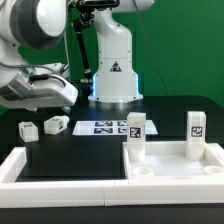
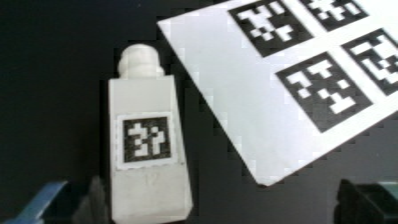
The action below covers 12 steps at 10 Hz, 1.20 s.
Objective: Assemble square table
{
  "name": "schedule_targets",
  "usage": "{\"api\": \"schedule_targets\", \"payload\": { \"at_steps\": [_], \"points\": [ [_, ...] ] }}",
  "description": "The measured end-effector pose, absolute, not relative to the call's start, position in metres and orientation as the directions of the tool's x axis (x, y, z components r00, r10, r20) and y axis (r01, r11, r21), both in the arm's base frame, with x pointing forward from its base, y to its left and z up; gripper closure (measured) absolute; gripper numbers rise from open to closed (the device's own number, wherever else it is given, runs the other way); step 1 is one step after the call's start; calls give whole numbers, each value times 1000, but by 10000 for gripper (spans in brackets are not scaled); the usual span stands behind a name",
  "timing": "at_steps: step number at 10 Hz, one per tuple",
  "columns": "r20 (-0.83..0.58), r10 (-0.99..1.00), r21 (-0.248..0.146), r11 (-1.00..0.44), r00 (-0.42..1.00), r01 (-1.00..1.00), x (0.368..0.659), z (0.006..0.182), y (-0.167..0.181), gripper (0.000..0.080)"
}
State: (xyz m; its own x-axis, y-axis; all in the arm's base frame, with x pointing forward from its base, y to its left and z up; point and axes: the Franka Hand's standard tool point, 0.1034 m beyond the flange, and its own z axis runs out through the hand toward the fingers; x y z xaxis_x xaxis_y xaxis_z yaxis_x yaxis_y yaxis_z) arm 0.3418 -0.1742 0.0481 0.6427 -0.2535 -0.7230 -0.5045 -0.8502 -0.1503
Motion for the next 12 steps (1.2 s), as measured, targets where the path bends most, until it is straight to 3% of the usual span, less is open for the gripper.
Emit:
{"api": "schedule_targets", "payload": {
  "at_steps": [10, 12],
  "points": [
    [-739, -186, -158, -886, 647, -436, 327, 37, -174, 150],
    [-720, -94, -202, -919, 687, -338, 323, 33, -182, 150]
  ]
}}
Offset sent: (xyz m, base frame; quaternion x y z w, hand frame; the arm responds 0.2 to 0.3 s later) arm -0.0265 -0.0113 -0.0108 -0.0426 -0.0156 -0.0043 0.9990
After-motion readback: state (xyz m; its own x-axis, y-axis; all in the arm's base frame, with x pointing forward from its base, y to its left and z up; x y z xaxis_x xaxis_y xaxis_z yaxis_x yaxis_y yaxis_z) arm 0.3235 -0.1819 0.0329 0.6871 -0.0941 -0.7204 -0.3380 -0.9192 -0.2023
